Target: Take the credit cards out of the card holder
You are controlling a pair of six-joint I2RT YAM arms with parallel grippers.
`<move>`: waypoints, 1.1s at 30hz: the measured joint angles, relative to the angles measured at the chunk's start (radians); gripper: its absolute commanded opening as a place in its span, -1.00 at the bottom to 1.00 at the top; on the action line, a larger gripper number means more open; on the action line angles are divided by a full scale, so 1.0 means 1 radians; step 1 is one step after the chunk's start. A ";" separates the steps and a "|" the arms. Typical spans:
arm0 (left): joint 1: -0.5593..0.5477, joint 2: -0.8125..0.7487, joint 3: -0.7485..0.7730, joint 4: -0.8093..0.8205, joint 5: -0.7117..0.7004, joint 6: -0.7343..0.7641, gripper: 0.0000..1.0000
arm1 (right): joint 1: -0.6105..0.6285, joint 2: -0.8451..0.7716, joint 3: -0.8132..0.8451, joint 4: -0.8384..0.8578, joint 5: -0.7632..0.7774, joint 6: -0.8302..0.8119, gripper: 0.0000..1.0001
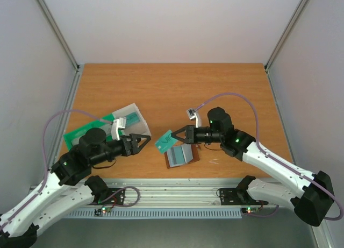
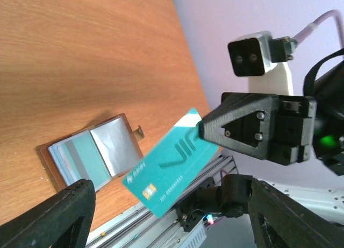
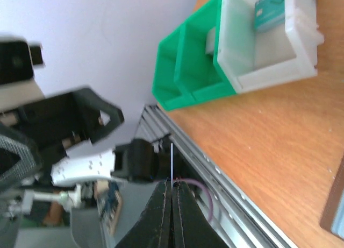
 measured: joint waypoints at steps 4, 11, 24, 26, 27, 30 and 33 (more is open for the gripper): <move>0.000 -0.057 -0.051 0.029 -0.023 -0.065 0.51 | 0.000 0.011 -0.044 0.143 0.068 0.127 -0.98; 0.000 -0.077 -0.186 0.157 -0.040 -0.197 0.35 | 0.001 0.060 -0.065 0.353 0.147 0.298 -0.98; 0.001 -0.045 -0.256 0.367 -0.051 -0.330 -0.34 | 0.013 0.161 -0.071 0.547 0.178 0.438 -0.98; 0.001 -0.045 -0.256 0.373 -0.063 -0.335 -0.60 | 0.013 0.169 -0.082 0.569 0.178 0.451 -0.97; 0.001 -0.045 -0.256 0.374 -0.068 -0.335 -0.73 | 0.013 0.172 -0.088 0.575 0.177 0.457 -0.97; 0.001 -0.048 -0.256 0.372 -0.088 -0.341 -0.97 | 0.013 0.181 -0.096 0.592 0.174 0.468 -0.94; 0.002 -0.059 -0.256 0.366 -0.105 -0.338 -0.99 | 0.013 0.190 -0.097 0.622 0.167 0.479 -0.93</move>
